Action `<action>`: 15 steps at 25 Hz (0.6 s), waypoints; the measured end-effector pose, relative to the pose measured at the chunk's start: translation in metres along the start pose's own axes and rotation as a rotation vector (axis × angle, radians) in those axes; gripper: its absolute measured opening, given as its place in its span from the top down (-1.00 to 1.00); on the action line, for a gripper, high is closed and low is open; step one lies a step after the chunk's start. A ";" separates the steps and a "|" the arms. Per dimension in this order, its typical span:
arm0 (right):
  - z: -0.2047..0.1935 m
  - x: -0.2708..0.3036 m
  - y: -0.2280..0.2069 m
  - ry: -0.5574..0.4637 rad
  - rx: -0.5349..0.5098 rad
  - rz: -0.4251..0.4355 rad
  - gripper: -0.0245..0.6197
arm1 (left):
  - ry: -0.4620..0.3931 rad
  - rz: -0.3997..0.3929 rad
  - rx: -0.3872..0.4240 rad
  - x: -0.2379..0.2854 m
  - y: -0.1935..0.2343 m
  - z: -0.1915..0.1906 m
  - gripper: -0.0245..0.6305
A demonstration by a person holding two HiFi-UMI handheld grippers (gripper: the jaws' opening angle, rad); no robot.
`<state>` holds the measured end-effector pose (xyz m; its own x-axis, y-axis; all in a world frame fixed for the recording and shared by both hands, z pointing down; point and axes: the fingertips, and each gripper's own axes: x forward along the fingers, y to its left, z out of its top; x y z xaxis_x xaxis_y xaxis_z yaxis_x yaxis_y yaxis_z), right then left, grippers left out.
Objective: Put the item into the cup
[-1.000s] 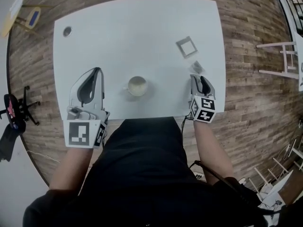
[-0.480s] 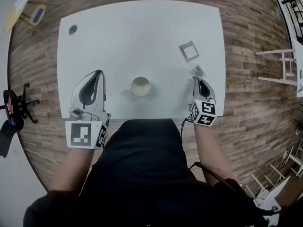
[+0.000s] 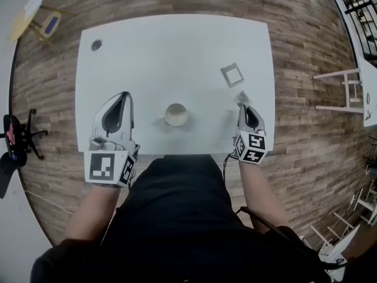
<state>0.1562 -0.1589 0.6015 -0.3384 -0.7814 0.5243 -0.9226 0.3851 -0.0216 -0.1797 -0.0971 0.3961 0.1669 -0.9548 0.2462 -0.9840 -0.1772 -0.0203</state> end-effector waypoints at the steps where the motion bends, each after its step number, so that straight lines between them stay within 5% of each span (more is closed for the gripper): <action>1: 0.002 0.000 -0.001 -0.004 -0.007 -0.002 0.83 | -0.002 0.003 -0.013 0.000 0.000 0.000 0.91; 15: 0.066 -0.001 -0.009 -0.150 -0.050 -0.027 0.83 | -0.065 0.015 -0.078 0.004 0.006 0.021 0.91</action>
<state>0.1521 -0.1940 0.5455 -0.3411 -0.8549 0.3908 -0.9227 0.3840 0.0347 -0.1842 -0.1066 0.3768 0.1529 -0.9712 0.1827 -0.9879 -0.1457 0.0523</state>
